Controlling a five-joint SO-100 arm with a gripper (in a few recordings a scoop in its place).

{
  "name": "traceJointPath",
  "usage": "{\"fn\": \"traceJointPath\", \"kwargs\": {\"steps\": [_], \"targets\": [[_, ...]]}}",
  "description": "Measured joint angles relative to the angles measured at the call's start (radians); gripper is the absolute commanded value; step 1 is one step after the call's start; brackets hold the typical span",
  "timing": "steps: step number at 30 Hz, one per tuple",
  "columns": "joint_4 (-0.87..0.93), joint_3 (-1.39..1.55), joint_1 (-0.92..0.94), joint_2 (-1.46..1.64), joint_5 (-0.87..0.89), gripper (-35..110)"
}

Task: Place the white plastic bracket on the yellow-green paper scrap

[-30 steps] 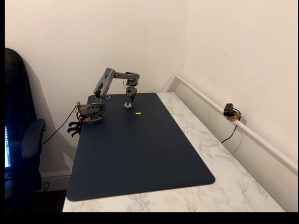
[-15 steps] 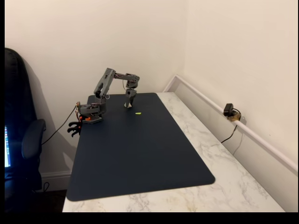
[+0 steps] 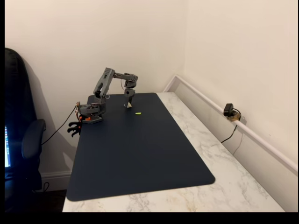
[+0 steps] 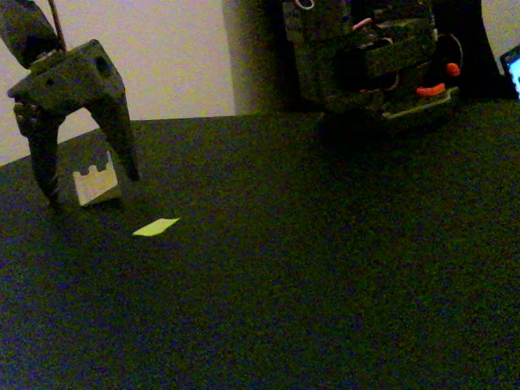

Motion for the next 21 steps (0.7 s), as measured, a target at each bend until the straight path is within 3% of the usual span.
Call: {"fn": "traceJointPath", "kwargs": {"steps": [3, 12, 21], "targets": [[-0.002, -0.011, 0.008, 0.003, 0.000, 19], [-0.002, 0.002, 0.011, 0.011, 0.006, 0], [0.006, 0.011, 0.003, 0.025, -0.003, 0]]}}
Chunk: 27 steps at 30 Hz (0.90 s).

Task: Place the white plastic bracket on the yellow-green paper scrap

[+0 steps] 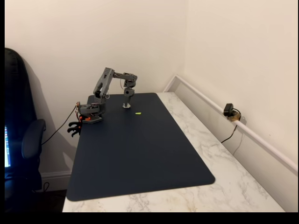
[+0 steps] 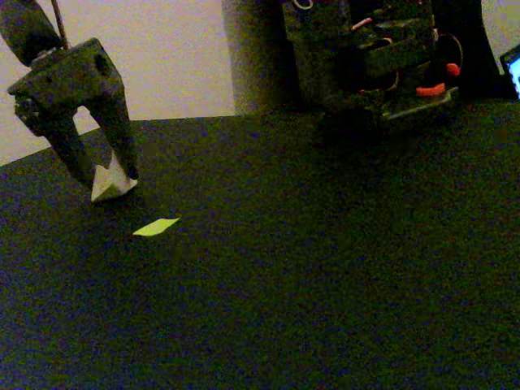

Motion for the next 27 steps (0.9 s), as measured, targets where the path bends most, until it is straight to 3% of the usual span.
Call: {"fn": "traceJointPath", "kwargs": {"steps": [15, 27], "targets": [[0.046, 0.002, -0.201, 0.279, -0.101, 0], [0.000, 0.044, -0.393, 0.299, -0.132, 0]]}}
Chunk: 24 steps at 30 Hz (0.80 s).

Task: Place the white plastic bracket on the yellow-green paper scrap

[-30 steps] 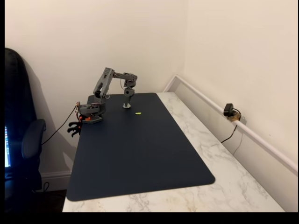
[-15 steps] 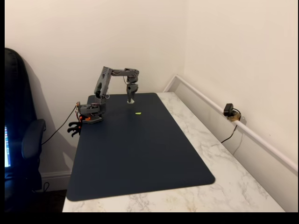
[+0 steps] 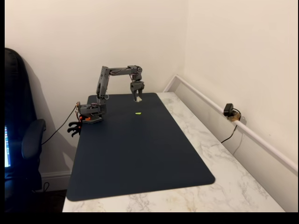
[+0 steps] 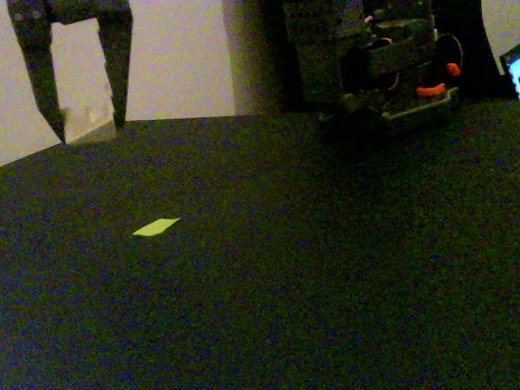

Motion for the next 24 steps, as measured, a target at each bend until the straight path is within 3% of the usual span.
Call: {"fn": "traceJointPath", "kwargs": {"steps": [24], "targets": [[-0.206, 0.173, -0.133, -0.023, 0.075, 0]]}}
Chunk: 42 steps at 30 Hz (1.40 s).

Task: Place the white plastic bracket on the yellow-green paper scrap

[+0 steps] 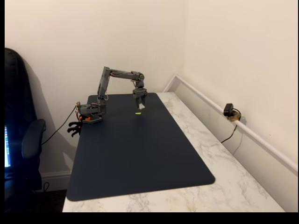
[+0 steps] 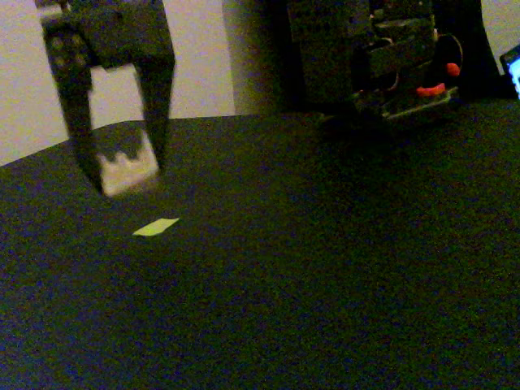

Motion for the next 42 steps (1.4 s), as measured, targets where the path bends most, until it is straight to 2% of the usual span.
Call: {"fn": "traceJointPath", "kwargs": {"steps": [25, 27, 30, 35, 39, 42], "targets": [[-0.123, 0.117, 0.015, -0.031, 0.014, 1], [-0.115, 0.117, 0.015, -0.031, 0.020, 3], [-0.106, 0.117, 0.015, -0.031, 0.029, 24], [-0.077, 0.117, 0.015, -0.031, 0.032, 39], [-0.066, 0.117, 0.015, -0.028, 0.032, 40], [-0.066, 0.126, 0.015, 0.054, 0.015, 29]]}}
